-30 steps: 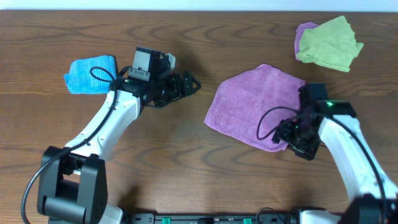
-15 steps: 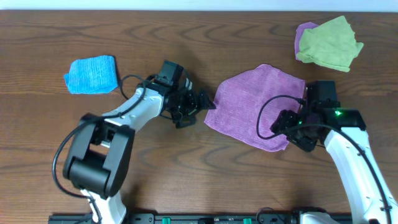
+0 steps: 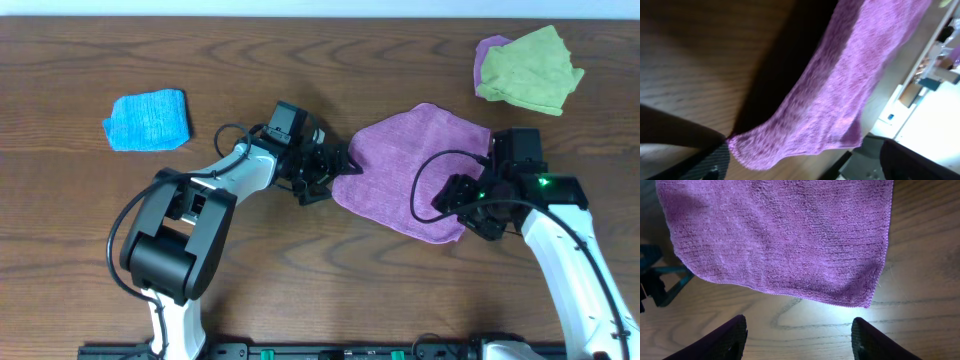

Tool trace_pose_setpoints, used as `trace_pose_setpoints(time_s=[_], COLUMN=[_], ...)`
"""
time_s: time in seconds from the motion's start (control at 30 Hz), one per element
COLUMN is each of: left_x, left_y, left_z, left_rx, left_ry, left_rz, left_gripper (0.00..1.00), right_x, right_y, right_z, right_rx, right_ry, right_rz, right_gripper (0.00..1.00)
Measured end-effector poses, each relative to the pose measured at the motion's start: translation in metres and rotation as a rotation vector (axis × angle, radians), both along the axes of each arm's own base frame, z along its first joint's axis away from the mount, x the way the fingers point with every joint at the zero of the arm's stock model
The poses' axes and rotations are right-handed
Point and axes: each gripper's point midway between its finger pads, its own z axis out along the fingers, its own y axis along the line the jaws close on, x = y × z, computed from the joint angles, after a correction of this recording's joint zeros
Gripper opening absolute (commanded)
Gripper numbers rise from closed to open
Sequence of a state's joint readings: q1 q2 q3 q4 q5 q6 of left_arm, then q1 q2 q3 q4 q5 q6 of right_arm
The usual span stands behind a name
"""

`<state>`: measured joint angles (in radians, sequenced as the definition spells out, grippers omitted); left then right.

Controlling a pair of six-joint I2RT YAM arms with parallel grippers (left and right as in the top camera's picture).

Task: Fold the cloth
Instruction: 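Grasp the purple cloth's left corner with the left gripper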

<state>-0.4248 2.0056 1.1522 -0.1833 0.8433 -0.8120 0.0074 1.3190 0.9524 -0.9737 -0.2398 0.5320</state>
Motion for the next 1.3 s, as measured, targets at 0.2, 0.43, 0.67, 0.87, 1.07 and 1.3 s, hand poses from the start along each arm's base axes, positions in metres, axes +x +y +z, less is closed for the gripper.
trace_pose_setpoints(time_s=[0.2,0.43,0.67,0.87,1.07,1.3], left_x=[0.008,0.011,0.016,0.021,0.021,-0.006], left_y=[-0.004,-0.002,0.004,0.038,0.102,0.139], left_z=[-0.001,-0.007,-0.011,-0.020,-0.032,-0.034], left_rx=[-0.009,0.020,0.054,0.098,0.163,0.185], left_ry=[-0.020,-0.030,-0.047,-0.002,0.086,0.197], left_rz=[0.022,0.037,0.056,0.095,0.158,0.132], left_gripper=[0.72,0.06,0.06,0.06,0.06,0.06], right_x=[0.003,0.011,0.015,0.018,0.022,0.030], right_y=[0.001,0.006,0.008,0.008,0.008,0.012], right_z=[0.001,0.004,0.006,0.007,0.009,0.013], right_rx=[0.006,0.033,0.044,0.045,0.048,0.065], right_ry=[-0.011,-0.050,-0.069,-0.079,-0.100,-0.137], right_rz=[0.001,0.009,0.012,0.012,0.014,0.021], right_gripper=[0.66,0.65,0.65,0.65,0.64,0.63])
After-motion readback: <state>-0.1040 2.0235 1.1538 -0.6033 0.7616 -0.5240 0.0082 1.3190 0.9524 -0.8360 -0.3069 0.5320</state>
